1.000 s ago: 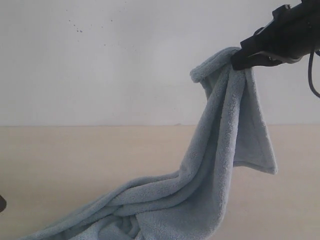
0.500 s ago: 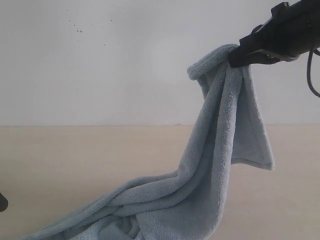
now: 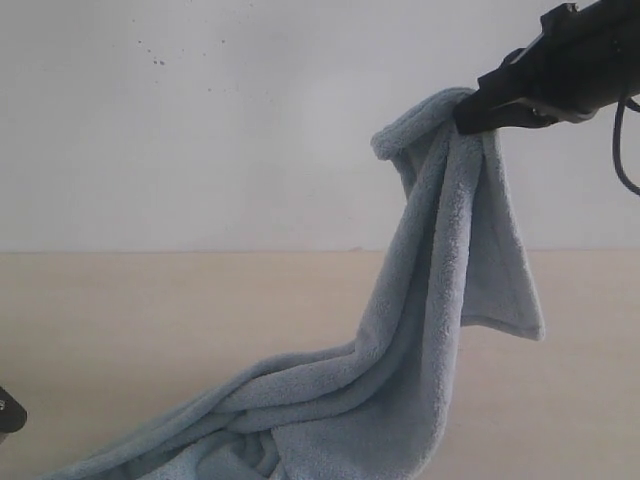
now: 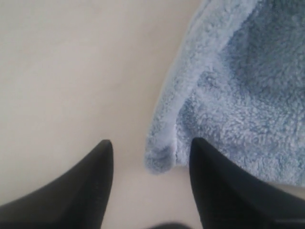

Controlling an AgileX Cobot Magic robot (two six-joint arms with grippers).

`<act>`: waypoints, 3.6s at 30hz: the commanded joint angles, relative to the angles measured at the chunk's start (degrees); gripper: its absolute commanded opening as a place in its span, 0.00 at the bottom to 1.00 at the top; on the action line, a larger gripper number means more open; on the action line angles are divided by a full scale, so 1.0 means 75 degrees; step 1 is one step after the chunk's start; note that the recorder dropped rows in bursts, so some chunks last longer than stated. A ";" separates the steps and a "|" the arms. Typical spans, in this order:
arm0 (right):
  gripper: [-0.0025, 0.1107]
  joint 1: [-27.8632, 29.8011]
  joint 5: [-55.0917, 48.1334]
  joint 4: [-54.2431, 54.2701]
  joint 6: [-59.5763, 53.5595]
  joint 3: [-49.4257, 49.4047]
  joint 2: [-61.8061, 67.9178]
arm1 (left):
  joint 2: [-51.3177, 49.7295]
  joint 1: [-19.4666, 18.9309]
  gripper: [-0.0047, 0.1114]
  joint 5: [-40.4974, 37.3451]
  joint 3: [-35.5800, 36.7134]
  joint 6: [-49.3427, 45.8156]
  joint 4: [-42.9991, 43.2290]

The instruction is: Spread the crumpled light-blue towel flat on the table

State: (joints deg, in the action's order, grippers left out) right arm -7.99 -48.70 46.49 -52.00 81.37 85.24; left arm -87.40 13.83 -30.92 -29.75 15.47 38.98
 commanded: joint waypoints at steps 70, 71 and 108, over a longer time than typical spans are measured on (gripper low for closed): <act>0.48 -0.0694 -0.0424 -0.3277 0.3209 -0.6417 -0.4792 | 0.6627 0.0200 0.09 -0.3755 -0.1810 -0.0323 0.0216; 0.48 -0.0694 -0.0147 -0.3277 0.3189 -0.6417 -0.4753 | 0.6627 0.0200 0.09 -0.3730 -0.1810 -0.0323 0.0127; 0.48 -0.0694 0.1662 -0.3735 0.2379 -0.5056 0.1359 | 0.6627 0.0200 0.09 -0.3447 -0.1592 -0.0421 -0.0280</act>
State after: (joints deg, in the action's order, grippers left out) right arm -13.07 -36.62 18.71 -33.25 43.29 94.66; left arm -38.24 15.06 -57.71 -41.91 12.34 37.23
